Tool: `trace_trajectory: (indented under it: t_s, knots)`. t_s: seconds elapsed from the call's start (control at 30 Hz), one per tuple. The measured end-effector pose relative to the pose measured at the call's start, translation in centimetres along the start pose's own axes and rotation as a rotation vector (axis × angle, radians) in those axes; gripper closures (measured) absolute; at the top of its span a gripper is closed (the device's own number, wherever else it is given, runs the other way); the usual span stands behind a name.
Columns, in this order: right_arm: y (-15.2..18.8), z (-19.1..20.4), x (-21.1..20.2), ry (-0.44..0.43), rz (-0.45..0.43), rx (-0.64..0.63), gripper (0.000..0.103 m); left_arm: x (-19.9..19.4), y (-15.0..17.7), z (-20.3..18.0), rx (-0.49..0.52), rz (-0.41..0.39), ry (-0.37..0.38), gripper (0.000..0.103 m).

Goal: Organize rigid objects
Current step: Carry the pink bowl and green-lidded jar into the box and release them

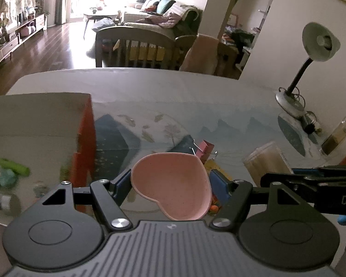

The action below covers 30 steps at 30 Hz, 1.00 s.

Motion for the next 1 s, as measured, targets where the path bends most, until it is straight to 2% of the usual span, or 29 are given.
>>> trace_trajectory:
  t_s: [0.43, 1.0]
  knots:
    - [-2.1, 8.1, -0.4, -0.027, -0.056, -0.043, 0.060, -5.8, -2.2, 5.6, 0.002, -0.061, 0.004, 0.030]
    - [-3.3, 17.4, 3.6, -0.044, -0.060, -0.095, 0.060, -9.9, -3.8, 16.4, -0.027, -0.092, -0.061, 0.030]
Point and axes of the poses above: each gripper's, at about its wrist camera, not at the fingertips, and x roughly the way its jaws point, z to its left, y to its underside, the point moved 10 cm from there along x, roughly the way its jaws point, and after that the axes turned 5 degrees about -x, right-handed, at the moved point
